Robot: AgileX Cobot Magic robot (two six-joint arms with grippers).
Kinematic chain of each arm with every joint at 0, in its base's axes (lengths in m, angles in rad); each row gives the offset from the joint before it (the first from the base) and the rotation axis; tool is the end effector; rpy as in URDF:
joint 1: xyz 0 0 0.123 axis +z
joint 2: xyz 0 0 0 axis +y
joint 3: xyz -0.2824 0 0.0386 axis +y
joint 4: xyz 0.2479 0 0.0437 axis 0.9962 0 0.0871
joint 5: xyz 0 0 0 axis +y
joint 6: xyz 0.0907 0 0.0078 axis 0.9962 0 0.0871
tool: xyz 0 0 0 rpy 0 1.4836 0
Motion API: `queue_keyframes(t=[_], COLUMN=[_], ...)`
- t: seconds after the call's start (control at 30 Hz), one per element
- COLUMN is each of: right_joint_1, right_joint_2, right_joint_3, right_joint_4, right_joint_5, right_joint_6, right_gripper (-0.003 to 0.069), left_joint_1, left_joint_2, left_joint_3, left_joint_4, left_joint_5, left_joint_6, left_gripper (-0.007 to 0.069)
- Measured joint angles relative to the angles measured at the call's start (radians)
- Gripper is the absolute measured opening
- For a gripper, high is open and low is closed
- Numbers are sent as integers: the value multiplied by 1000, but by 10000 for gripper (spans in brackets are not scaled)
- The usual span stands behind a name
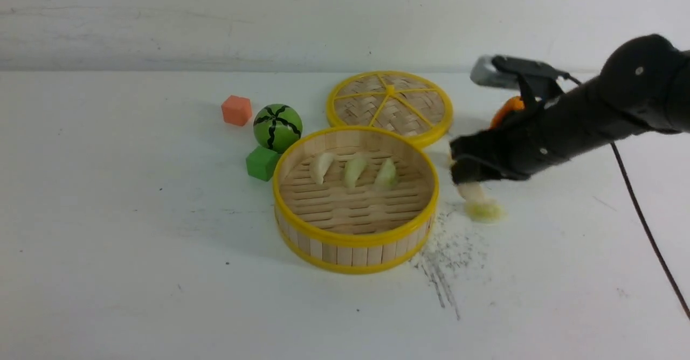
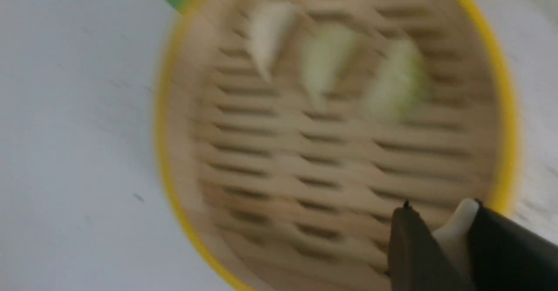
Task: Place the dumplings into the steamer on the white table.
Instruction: 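Place the dumpling into the bamboo steamer basket, then reach for and grasp a dumpling on the table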
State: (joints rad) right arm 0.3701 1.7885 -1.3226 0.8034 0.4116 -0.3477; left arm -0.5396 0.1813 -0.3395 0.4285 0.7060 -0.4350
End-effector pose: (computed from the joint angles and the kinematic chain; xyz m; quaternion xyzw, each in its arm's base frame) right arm 0.3708 0.1721 0.2637 -0.0444 0.8925 0.2849 0.3470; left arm 0.0532 -0.0032 0.2587 0.1081 0.8259 -0.0622 0.5499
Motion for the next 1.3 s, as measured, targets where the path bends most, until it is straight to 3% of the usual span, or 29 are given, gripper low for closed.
queue_keyframes(t=[0.1, 0.33, 0.57, 0.77, 0.87, 0.97, 1.03, 1.13, 1.3], right_joint_1=[88, 156, 159, 159, 159, 159, 159, 159, 158], right_joint_2=[78, 308, 422, 423, 424, 421, 410, 370, 313], right_joint_3=[-26, -158, -248, -249, -249, -249, -249, -249, -249], right_joint_4=[195, 497, 659, 668, 668, 646, 620, 574, 490], right_joint_5=[-161, -213, -226, -236, -236, -229, -213, -196, -160], right_joint_6=[-63, -159, -295, -323, -324, -344, -375, -434, -490], right_gripper=[147, 147, 147, 169, 232, 360, 404, 419, 384], left_joint_1=[0, 0, 0, 0, 0, 0, 0, 0, 0], left_joint_2=[0, 0, 0, 0, 0, 0, 0, 0, 0], left_joint_3=[0, 0, 0, 0, 0, 0, 0, 0, 0], left_joint_4=[1, 3, 4, 7, 8, 10, 10, 11, 11], left_joint_5=[-12, -17, -17, -17, -17, -17, -17, -17, -17], left_joint_6=[-1, -1, -13, -20, -20, -20, -20, -21, -23], left_gripper=[19, 19, 20, 22, 26, 29, 30, 29, 29])
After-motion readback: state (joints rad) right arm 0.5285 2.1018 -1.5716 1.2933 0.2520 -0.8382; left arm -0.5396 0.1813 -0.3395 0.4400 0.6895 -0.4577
